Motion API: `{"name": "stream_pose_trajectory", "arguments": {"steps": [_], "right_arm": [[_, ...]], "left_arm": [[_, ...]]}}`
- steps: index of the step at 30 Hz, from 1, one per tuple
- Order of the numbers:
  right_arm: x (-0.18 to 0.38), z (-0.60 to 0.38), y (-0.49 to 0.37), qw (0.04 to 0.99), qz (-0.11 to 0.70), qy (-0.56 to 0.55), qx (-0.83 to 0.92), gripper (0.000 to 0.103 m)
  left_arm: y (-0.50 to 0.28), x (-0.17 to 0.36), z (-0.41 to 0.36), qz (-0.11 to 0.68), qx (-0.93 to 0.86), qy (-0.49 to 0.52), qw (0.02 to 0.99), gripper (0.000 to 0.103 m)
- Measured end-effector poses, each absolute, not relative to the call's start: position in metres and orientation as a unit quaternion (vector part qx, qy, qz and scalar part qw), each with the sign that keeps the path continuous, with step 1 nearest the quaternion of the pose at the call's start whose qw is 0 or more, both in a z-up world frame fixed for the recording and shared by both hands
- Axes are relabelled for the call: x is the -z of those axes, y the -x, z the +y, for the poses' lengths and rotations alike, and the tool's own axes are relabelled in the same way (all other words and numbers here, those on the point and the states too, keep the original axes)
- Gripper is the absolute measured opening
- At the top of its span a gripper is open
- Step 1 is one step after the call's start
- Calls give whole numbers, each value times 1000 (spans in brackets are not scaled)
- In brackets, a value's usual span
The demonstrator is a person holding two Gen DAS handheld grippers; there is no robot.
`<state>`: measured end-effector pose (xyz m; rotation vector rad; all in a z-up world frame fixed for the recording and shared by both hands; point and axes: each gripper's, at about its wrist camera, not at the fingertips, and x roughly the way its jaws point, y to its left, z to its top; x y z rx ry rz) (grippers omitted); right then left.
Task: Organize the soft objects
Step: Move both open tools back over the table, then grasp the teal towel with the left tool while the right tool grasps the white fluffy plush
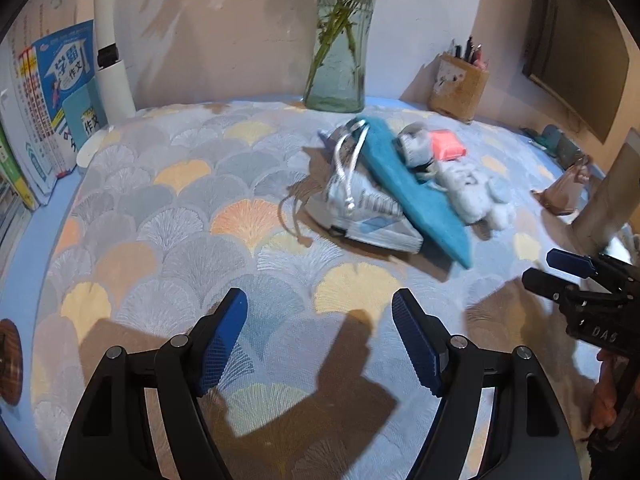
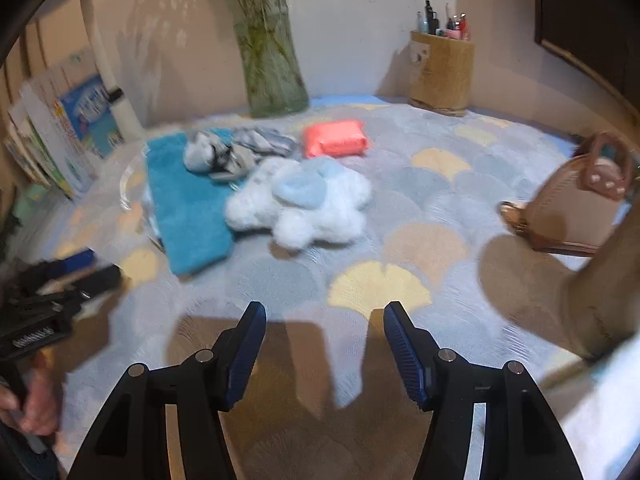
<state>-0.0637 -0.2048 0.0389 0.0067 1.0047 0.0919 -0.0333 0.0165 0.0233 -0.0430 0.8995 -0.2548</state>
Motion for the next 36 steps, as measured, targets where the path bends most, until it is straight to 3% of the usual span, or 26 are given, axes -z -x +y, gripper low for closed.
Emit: {"name": "stream_pose_trajectory", "arguments": {"steps": [4, 6, 8, 12, 19, 32, 36], "right_arm": [[-62, -193, 63, 869, 489, 63, -40, 64], [-71, -191, 55, 869, 485, 80, -53, 86], [-74, -191, 43, 871, 479, 100, -44, 90], [-65, -199, 21, 857, 505, 85, -53, 90], [-36, -192, -7, 845, 519, 123, -42, 90], [-17, -194, -41, 854, 506, 22, -115, 90], [-21, -192, -35, 859, 500, 22, -108, 66]], "left_arm": [[37, -65, 8, 405, 128, -5, 906, 74], [28, -81, -12, 406, 94, -75, 906, 74], [20, -89, -28, 400, 111, -104, 904, 74], [-12, -91, -54, 409, 168, -111, 890, 74], [-48, -66, -90, 398, 181, -214, 874, 74], [-83, -41, -82, 396, 236, -162, 872, 73], [-78, -46, -78, 389, 255, -150, 873, 73]]}}
